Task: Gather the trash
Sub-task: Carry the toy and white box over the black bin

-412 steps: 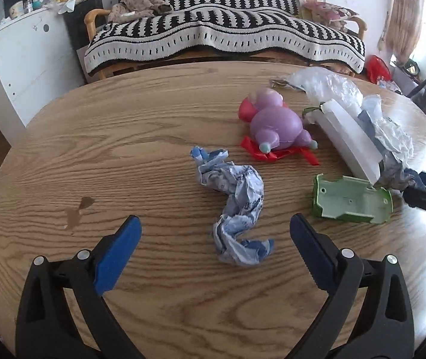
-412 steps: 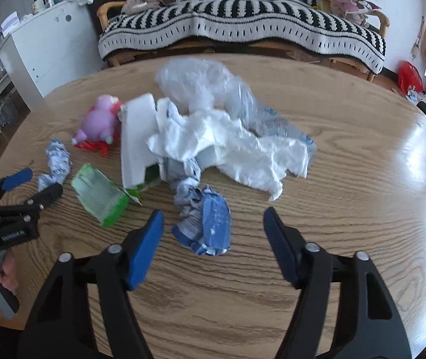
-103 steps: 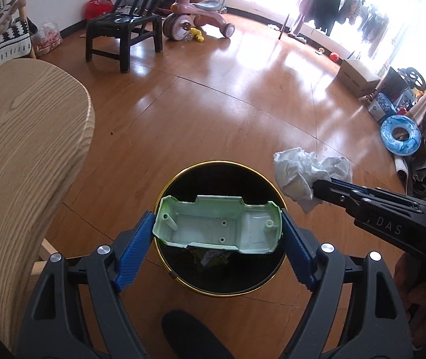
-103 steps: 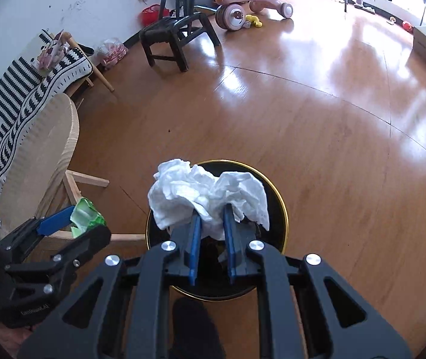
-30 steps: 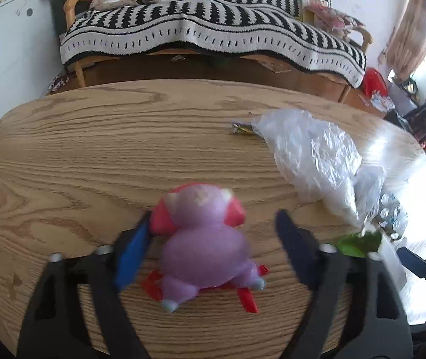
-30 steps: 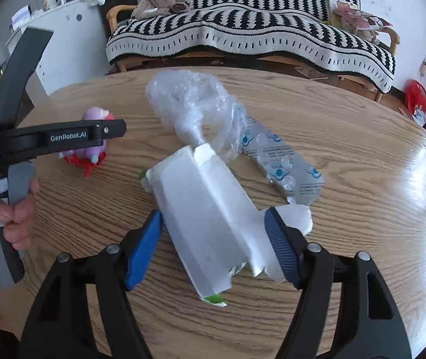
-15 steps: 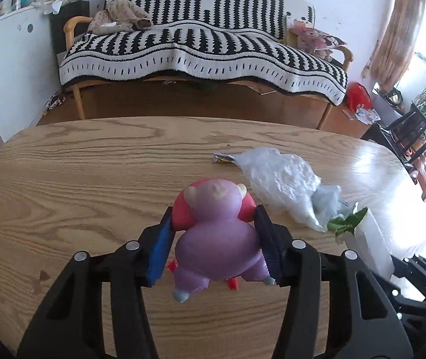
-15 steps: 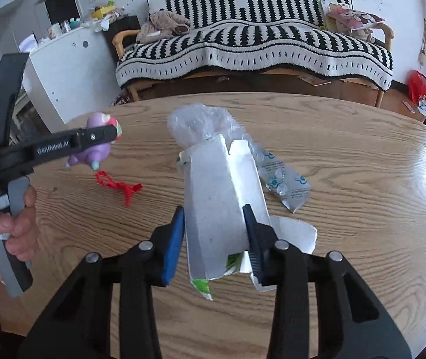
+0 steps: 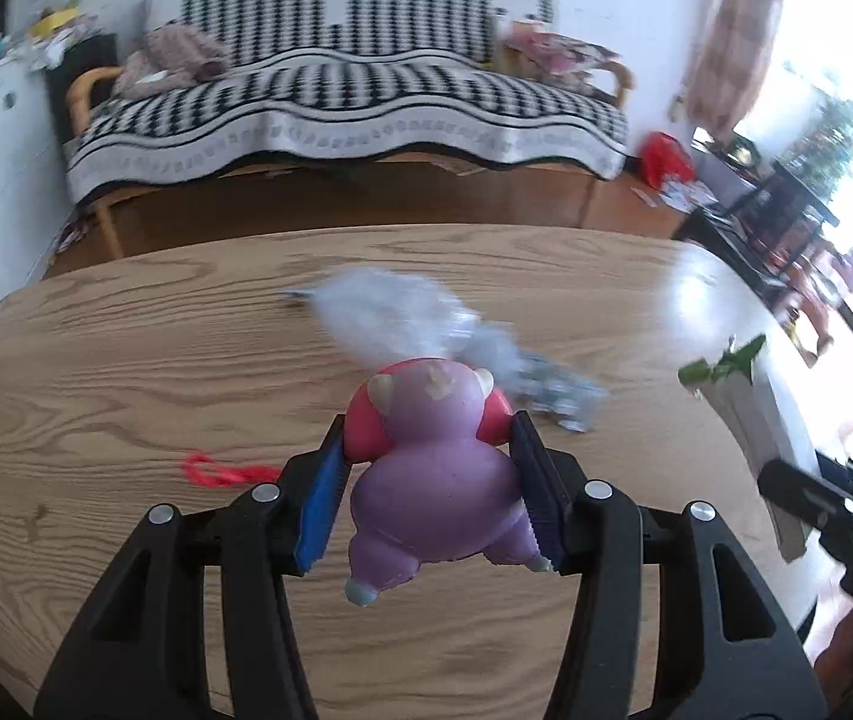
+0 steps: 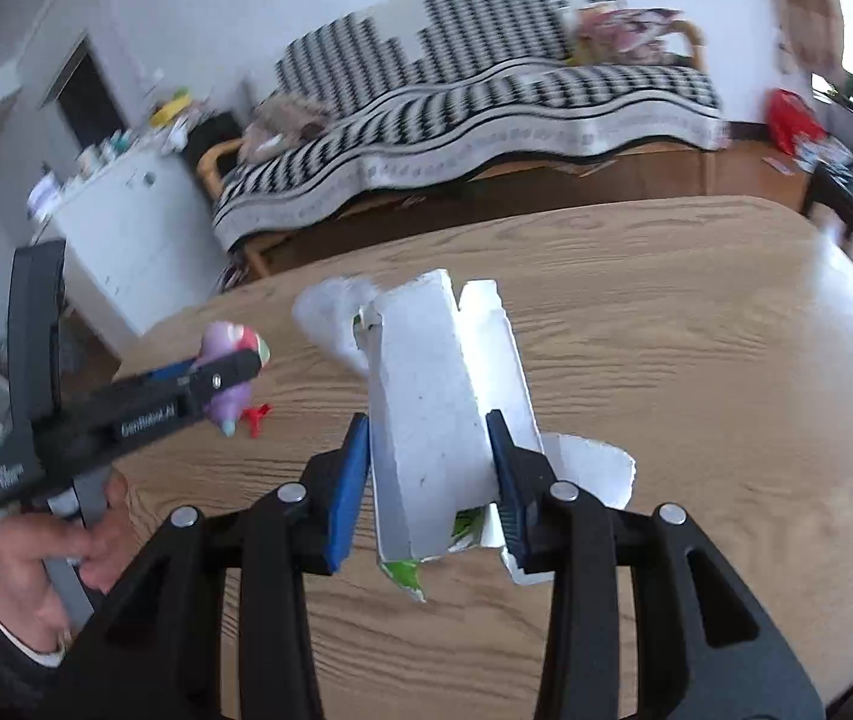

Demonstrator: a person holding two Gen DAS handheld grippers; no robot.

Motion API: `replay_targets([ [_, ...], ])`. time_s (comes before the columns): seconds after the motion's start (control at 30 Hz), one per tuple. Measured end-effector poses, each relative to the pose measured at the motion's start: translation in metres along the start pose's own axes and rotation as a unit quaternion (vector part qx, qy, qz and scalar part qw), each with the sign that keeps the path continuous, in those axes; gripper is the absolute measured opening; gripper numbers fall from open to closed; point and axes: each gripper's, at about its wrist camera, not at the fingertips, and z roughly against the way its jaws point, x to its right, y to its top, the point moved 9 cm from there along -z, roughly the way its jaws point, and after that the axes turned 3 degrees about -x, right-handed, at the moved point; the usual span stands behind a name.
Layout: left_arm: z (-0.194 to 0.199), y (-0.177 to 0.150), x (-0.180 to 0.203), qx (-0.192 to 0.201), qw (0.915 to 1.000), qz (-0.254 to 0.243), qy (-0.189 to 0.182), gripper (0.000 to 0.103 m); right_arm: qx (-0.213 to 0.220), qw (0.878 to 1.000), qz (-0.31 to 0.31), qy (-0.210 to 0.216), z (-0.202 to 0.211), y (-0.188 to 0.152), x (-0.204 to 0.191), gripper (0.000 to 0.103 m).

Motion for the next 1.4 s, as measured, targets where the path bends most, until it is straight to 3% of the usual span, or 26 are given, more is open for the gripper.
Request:
replay_targets([
  [0.2,0.003,-0.016,0.112,-0.005,0.9953,-0.08,-0.054,0.052,0.036,0.996,-0.057,-0.062,0.076,-0.025,0.082,0.039],
  [0.37,0.016,-0.04,0.225,-0.005,0.9825,-0.14,-0.123,0.052,0.057,0.981,-0.115,-0.147,0.159,-0.07,0.177,0.039],
  [0.5,0.035,-0.073,0.317,-0.004,0.9649,-0.187,-0.184,0.052,0.062,0.963,-0.162,-0.206,0.219,-0.119,0.245,0.039],
  [0.67,0.047,-0.143,0.433,-0.031,0.9349,-0.252,-0.248,0.052,0.062,0.939,-0.221,-0.257,0.283,-0.182,0.319,0.039],
  [0.83,0.047,-0.205,0.517,-0.057,0.9075,-0.309,-0.279,0.052,0.061,0.918,-0.269,-0.286,0.332,-0.239,0.376,0.039],
  [0.93,0.039,-0.237,0.55,-0.084,0.8953,-0.328,-0.289,0.052,0.058,0.91,-0.289,-0.292,0.346,-0.267,0.399,0.039],
  [1.03,0.027,-0.254,0.569,-0.092,0.8886,-0.35,-0.282,0.052,0.048,0.903,-0.309,-0.293,0.348,-0.291,0.418,0.039],
  [1.13,0.017,-0.267,0.575,-0.086,0.8819,-0.378,-0.269,0.052,0.036,0.9,-0.326,-0.286,0.34,-0.308,0.427,0.039],
  [1.23,0.004,-0.279,0.575,-0.083,0.8689,-0.42,-0.249,0.053,0.018,0.899,-0.333,-0.285,0.328,-0.319,0.43,0.039],
  [1.4,-0.019,-0.286,0.559,-0.11,0.8684,-0.428,-0.224,0.053,-0.005,0.896,-0.35,-0.273,0.307,-0.332,0.438,0.039],
])
